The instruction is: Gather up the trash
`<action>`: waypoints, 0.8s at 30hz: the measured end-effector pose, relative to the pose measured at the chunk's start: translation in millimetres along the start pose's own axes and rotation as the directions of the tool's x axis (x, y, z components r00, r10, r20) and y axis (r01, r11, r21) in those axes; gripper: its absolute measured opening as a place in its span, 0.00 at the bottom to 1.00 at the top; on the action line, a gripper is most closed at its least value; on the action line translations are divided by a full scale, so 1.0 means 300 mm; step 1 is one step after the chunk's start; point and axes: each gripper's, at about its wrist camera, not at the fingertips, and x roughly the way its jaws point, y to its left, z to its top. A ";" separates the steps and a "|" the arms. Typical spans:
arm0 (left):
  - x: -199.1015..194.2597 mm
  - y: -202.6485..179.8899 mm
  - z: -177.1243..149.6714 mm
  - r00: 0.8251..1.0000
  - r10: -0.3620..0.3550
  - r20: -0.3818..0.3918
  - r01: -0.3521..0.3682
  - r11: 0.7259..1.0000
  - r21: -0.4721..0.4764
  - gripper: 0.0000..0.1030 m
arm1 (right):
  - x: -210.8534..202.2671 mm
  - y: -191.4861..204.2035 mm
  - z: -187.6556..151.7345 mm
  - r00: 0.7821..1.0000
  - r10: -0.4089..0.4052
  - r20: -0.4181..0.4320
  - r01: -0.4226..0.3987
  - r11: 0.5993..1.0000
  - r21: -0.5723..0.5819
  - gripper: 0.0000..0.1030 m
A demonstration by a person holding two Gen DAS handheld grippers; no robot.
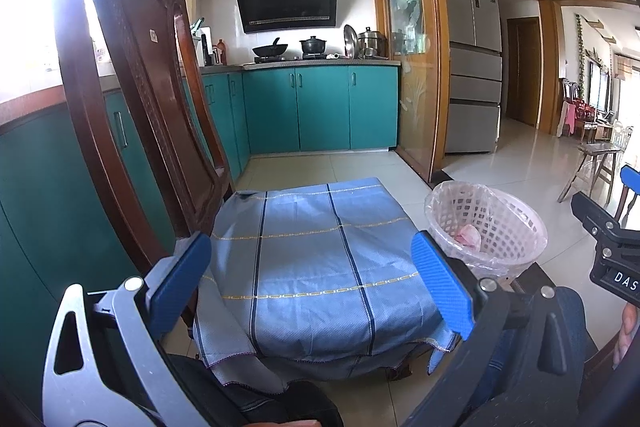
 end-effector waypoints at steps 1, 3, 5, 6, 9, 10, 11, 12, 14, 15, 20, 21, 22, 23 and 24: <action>0.003 0.000 0.000 1.000 0.000 -0.002 0.000 1.000 0.000 0.97 | 0.002 0.003 -0.001 1.000 0.000 -0.001 0.000 1.000 -0.001 0.97; 0.008 0.000 0.000 1.000 0.000 -0.007 0.000 1.000 0.000 0.97 | 0.008 0.005 -0.004 1.000 0.003 -0.005 -0.003 1.000 -0.004 0.97; 0.010 0.000 0.000 1.000 -0.001 -0.008 0.001 1.000 0.000 0.97 | 0.010 0.007 -0.006 1.000 0.002 -0.007 -0.002 1.000 -0.006 0.97; 0.012 -0.002 -0.001 1.000 0.000 -0.009 0.000 1.000 0.000 0.97 | 0.012 0.008 -0.006 1.000 0.002 -0.008 -0.002 1.000 -0.006 0.97; 0.016 -0.002 -0.002 1.000 -0.002 -0.016 0.002 1.000 0.001 0.97 | 0.022 0.009 -0.006 1.000 0.003 -0.014 -0.003 1.000 -0.005 0.97; 0.020 -0.002 -0.004 1.000 -0.002 -0.018 0.002 1.000 0.001 0.97 | 0.024 0.011 -0.008 1.000 0.002 -0.016 -0.002 1.000 -0.005 0.97; 0.023 -0.003 -0.005 1.000 -0.002 -0.020 0.002 1.000 0.003 0.97 | 0.025 0.010 -0.011 1.000 0.002 -0.018 -0.002 1.000 -0.004 0.97; 0.027 -0.005 -0.007 1.000 -0.001 -0.022 0.001 1.000 0.003 0.97 | 0.029 0.011 -0.012 1.000 0.003 -0.020 -0.003 1.000 -0.005 0.97; 0.032 -0.004 -0.009 1.000 -0.001 -0.025 0.001 1.000 0.001 0.97 | 0.032 0.014 -0.015 1.000 0.004 -0.023 -0.005 1.000 -0.007 0.97; 0.036 -0.003 -0.011 1.000 0.000 -0.026 0.000 1.000 0.001 0.97 | 0.032 0.018 -0.017 1.000 0.005 -0.024 -0.005 1.000 -0.008 0.97; 0.044 -0.003 -0.016 0.999 0.000 -0.033 0.000 1.000 0.003 0.97 | 0.040 0.022 -0.019 1.000 0.007 -0.029 -0.007 1.000 -0.011 0.97; 0.045 -0.003 -0.018 0.999 -0.001 -0.033 0.001 1.000 0.003 0.97 | 0.044 0.023 -0.016 1.000 0.007 -0.029 -0.008 1.000 -0.012 0.97; 0.045 -0.005 -0.014 0.999 -0.001 -0.033 0.002 1.000 0.003 0.97 | 0.047 0.024 -0.016 1.000 0.008 -0.031 -0.008 1.000 -0.012 0.97; 0.047 -0.006 -0.015 0.999 -0.003 -0.034 0.003 1.000 0.003 0.97 | 0.044 0.024 -0.016 1.000 0.007 -0.030 -0.008 1.000 -0.012 0.97; 0.047 -0.006 -0.014 0.999 -0.004 -0.035 0.004 1.000 0.003 0.97 | 0.047 0.026 -0.016 0.999 0.008 -0.031 -0.009 1.000 -0.013 0.97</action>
